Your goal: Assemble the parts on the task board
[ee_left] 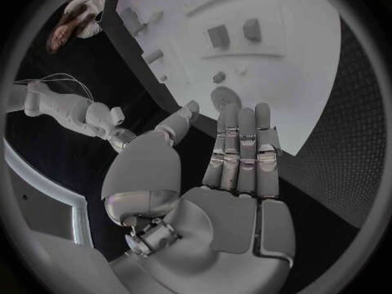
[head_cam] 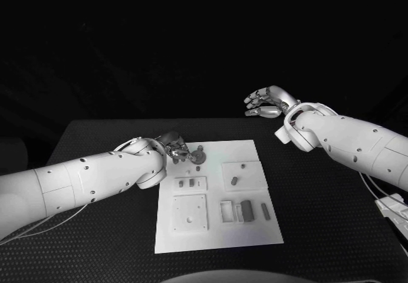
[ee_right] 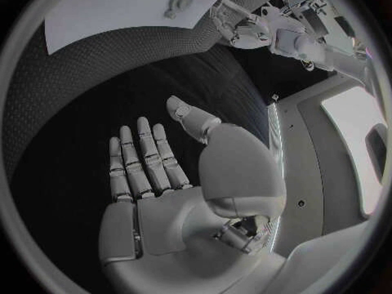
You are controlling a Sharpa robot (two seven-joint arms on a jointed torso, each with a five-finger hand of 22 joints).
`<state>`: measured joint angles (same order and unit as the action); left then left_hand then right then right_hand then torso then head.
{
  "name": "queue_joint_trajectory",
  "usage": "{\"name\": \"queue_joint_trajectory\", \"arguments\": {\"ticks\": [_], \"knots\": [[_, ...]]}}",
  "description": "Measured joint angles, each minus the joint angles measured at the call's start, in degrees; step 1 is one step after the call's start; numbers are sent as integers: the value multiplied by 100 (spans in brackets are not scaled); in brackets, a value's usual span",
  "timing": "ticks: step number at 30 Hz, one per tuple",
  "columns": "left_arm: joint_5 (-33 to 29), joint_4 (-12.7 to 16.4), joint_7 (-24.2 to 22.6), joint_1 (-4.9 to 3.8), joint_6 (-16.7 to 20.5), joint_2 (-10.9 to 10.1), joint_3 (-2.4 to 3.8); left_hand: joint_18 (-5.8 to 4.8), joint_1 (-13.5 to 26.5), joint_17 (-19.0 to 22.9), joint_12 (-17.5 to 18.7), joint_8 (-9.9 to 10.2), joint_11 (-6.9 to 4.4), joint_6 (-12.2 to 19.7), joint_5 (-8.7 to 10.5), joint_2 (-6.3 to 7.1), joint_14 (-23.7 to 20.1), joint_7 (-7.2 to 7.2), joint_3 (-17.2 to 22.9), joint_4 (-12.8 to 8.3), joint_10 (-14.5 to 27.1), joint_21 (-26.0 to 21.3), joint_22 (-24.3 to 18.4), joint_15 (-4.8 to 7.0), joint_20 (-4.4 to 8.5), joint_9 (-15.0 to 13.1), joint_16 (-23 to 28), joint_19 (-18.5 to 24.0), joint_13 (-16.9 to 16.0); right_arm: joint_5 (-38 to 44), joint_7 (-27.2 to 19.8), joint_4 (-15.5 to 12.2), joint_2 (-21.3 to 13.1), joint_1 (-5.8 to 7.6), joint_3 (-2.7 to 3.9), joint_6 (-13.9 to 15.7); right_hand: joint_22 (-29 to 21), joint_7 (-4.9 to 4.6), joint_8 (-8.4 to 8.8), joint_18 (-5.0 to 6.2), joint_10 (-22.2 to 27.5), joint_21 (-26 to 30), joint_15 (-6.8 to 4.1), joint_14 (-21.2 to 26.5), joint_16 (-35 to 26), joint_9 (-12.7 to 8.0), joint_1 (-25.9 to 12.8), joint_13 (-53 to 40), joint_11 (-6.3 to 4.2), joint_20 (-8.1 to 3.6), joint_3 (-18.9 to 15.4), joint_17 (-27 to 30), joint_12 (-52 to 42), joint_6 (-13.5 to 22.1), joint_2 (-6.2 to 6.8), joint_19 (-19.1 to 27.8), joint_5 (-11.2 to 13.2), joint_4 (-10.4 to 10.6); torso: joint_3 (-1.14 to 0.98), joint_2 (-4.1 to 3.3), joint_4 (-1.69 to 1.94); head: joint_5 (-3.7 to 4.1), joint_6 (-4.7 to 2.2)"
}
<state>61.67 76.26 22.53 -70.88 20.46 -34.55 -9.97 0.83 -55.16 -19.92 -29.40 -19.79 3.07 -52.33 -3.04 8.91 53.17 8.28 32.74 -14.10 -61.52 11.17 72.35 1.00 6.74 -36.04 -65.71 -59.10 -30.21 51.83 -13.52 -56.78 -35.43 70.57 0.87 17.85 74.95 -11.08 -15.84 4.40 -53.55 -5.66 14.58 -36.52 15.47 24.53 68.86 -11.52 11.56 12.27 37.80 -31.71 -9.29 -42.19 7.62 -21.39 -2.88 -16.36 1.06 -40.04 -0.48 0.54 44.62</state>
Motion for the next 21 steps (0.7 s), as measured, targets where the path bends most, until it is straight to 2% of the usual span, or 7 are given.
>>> {"name": "queue_joint_trajectory", "arguments": {"ticks": [3, 4, 6, 9, 13, 21], "knots": [[210, -262, -352, 20, 97, 217, -28, 1, -460, 42, 310, 0, 85, 5, 0, -83, -28, 9, 91, -199, 81, -93, -65, -28, -18, 30, 91, 35, 232, 0, 1, 3, 21, 0, 0, 0, 0, 0, 0, 0, 0, -22, 0, 0, 0, 0, 0, 0, 0, -20, 0, 0, 0, 0, 0, 20, 0, 0, -2, -1, 1, -7, -13], [294, -351, -442, 36, 123, 288, -60, 0, -577, 49, 421, 10, 109, 5, 0, -91, -28, 9, 98, -206, 80, -116, -81, -28, -21, 54, 98, 32, 314, 0, 1, 3, 26, -1, 0, -1, 0, 0, 0, 0, 0, -22, 0, 0, 0, 0, 0, 0, 0, -20, 0, 0, 0, 0, 0, 20, 0, 0, -2, -2, 1, -9, -18], [499, -521, -626, 91, 182, 423, -164, 0, -800, 56, 663, 78, 177, 45, 0, -70, -5, 50, 94, -210, 72, -157, -111, -51, -61, 108, 135, -8, 482, 0, 1, 7, 34, -2, 0, -1, 0, 0, 0, 0, 0, -22, 0, 0, 0, 0, 0, 0, 0, -20, 0, 0, 0, 0, 0, 20, 0, 0, -1, -5, 1, -12, -22], [804, -630, -825, 202, 231, 501, -207, 1, -990, 64, 953, 99, 229, 56, 0, -40, 5, 62, 61, -243, 21, -210, -146, -60, -81, 161, 165, -28, 673, 0, 1, 15, 41, -8, 0, -1, 0, 0, 0, 0, 0, -22, 0, 0, 0, 0, 0, 0, 0, -20, 0, 0, 0, 0, 0, 20, 0, 0, 1, -6, 1, -13, -27], [1188, -681, -1031, 280, 264, 540, -222, 1, -1102, 64, 1217, 134, 258, 40, 0, -18, 26, 47, 17, -249, -39, -270, -160, -81, -102, 217, 193, -49, 825, 0, 2, 30, 41, -10, 0, -2, 0, 0, 0, 0, 0, -22, 0, -1, 0, 0, 0, 0, 0, -20, 0, 0, -22, 0, 0, 20, 0, 0, 4, -9, -1, -7, -34], [1804, -681, -1263, 305, 265, 542, -226, 0, -1172, 42, 1510, 205, 294, 13, 0, -9, 47, 20, -40, -241, -75, -295, -160, -102, -111, 293, 193, -102, 975, 0, 5, 33, 44, -13, 0, -3, -1, 0, 0, 0, 0, -23, -1, -1, 0, 0, 0, 5, 0, -20, 0, 0, -22, 0, 0, 20, 0, 0, 3, -6, 7, 32, -18]]}}
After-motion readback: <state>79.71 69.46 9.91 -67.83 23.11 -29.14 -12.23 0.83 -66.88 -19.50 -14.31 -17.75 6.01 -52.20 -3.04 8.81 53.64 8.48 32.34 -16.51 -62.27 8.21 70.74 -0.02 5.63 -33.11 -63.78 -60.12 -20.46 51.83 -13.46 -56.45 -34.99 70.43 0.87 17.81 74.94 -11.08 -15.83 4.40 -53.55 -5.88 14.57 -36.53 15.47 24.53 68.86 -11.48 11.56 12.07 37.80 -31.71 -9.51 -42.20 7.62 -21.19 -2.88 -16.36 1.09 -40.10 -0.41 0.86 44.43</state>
